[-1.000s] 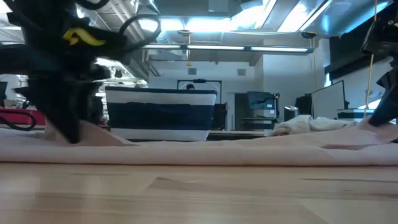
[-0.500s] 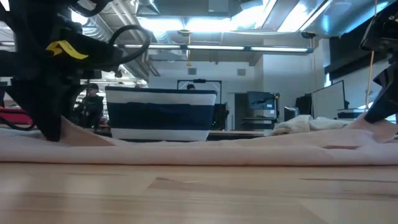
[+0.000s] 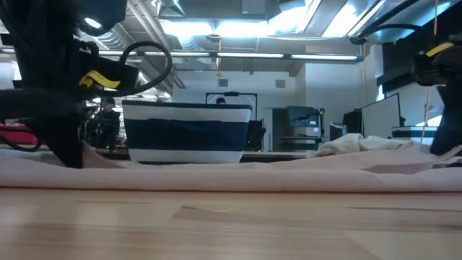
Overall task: Fold towel
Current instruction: Fold the light brown towel
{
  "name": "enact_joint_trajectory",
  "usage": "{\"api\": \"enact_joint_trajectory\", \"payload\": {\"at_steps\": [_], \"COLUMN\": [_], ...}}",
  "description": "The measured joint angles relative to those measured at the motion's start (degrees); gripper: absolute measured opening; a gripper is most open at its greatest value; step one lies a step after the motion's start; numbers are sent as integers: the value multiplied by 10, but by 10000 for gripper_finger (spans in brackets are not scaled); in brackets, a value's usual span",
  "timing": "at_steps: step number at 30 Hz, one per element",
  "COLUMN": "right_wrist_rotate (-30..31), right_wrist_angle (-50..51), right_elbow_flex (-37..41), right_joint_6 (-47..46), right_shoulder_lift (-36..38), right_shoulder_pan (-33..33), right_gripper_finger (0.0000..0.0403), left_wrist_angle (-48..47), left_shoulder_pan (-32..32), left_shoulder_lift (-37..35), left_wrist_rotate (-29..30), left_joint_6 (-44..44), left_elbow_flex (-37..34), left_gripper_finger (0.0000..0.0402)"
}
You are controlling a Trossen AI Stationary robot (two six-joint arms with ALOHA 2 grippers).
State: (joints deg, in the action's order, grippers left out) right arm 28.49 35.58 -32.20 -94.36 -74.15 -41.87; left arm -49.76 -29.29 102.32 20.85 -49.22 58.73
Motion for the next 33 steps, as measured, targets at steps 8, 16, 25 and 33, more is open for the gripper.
{"api": "enact_joint_trajectory", "payload": {"at_steps": [8, 16, 25, 33], "right_wrist_rotate": [-55, -72, -30, 9], "right_wrist_angle": [37, 32, 34, 10], "right_elbow_flex": [-44, -56, -56, -56], "right_joint_6": [200, 555, 669, 677], "right_shoulder_lift": [40, 22, -58, -101], "right_shoulder_pan": [-1, -7, -6, -6], "right_gripper_finger": [192, 197, 197, 167], "left_wrist_angle": [29, 29, 29, 28], "left_shoulder_pan": [-4, -2, -3, -3], "left_shoulder_lift": [0, 0, 0, 0], "left_wrist_rotate": [0, 0, 4, 7], "left_joint_6": [35, 42, 42, 46], "left_elbow_flex": [-2, -2, -2, -2], "left_gripper_finger": [2, 2, 2, 2]}}
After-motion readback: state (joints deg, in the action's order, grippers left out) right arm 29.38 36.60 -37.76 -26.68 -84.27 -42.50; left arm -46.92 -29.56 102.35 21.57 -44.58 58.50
